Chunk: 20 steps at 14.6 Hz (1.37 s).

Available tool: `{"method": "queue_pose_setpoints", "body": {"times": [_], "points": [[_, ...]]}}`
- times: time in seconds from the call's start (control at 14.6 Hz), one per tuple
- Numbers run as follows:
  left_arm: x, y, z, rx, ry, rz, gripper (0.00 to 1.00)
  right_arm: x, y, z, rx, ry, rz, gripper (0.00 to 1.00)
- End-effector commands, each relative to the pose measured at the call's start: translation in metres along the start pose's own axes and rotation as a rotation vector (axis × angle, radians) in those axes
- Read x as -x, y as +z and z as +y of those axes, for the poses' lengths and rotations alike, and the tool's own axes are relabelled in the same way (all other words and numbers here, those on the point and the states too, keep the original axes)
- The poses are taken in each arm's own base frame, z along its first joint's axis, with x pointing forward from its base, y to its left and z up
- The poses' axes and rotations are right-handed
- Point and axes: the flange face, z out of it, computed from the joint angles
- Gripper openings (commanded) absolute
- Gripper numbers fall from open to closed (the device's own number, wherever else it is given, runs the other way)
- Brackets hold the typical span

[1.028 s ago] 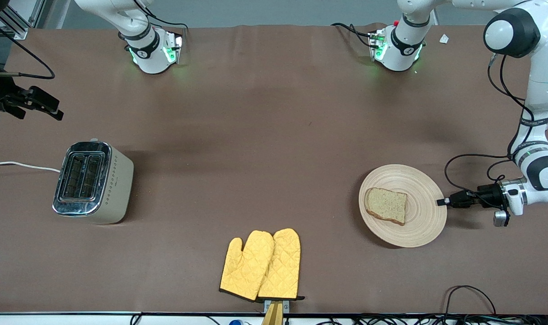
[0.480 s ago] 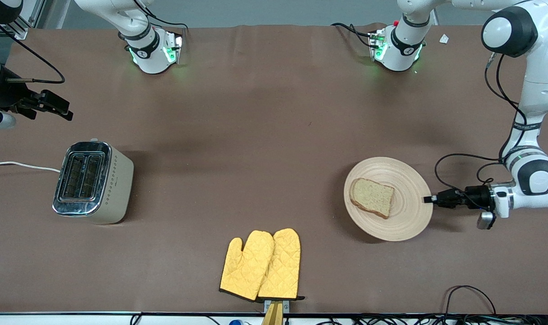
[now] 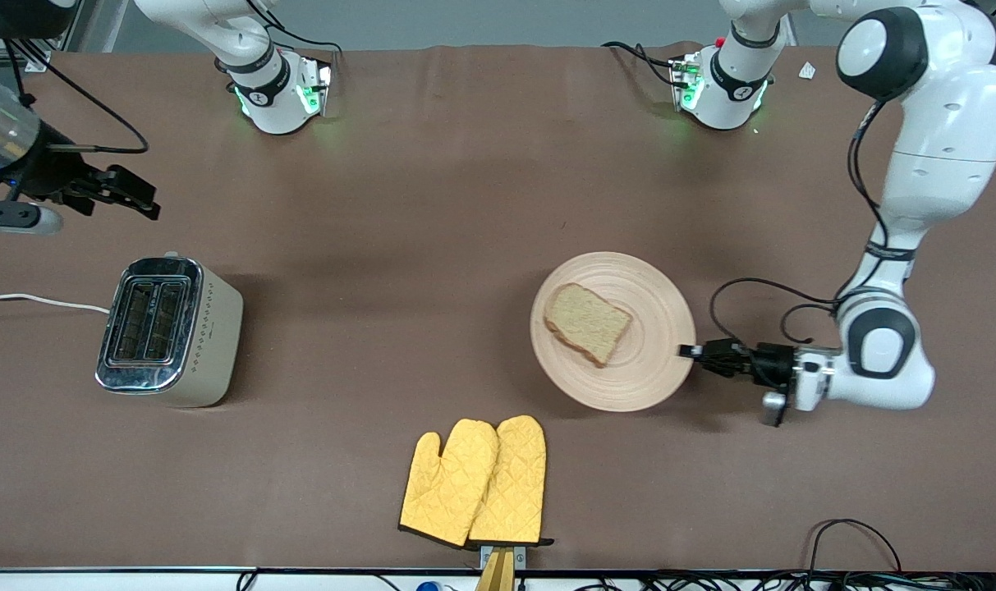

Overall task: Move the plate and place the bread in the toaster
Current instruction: 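Push the plate toward the toaster while the right gripper approaches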

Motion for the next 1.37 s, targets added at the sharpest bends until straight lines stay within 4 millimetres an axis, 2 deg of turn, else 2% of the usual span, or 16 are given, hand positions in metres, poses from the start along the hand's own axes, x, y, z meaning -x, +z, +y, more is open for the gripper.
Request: {"method": "queue_pose_setpoints", "body": {"times": [0.0,0.14,0.48,0.75,0.89,1.17,1.3], "points": [[-0.022,0.048,0.04,-0.023,-0.021,-0.013,0.0,-0.009,0.022,-0.018,-0.001,0.032,0.0,1.0],[-0.034,0.088,0.053,-0.059,-0.038,0.011,0.0,-0.023,0.045,-0.033,-0.014,0.041,-0.017,1.0],[-0.048,0.176,0.078,-0.15,-0.097,0.058,0.01,-0.047,0.102,-0.066,-0.067,0.066,-0.076,1.0],[-0.046,0.247,0.092,-0.146,-0.161,0.18,0.01,-0.052,0.162,-0.135,-0.032,0.115,-0.082,1.0],[-0.043,0.267,0.094,-0.151,-0.178,0.208,0.01,-0.055,0.193,-0.161,-0.016,0.115,-0.082,1.0],[-0.024,0.295,0.087,-0.176,-0.231,0.235,0.04,-0.06,0.248,-0.192,0.002,0.114,-0.065,1.0],[-0.016,0.298,0.08,-0.184,-0.244,0.225,0.13,-0.069,0.265,-0.197,-0.005,0.112,-0.029,1.0]]}}
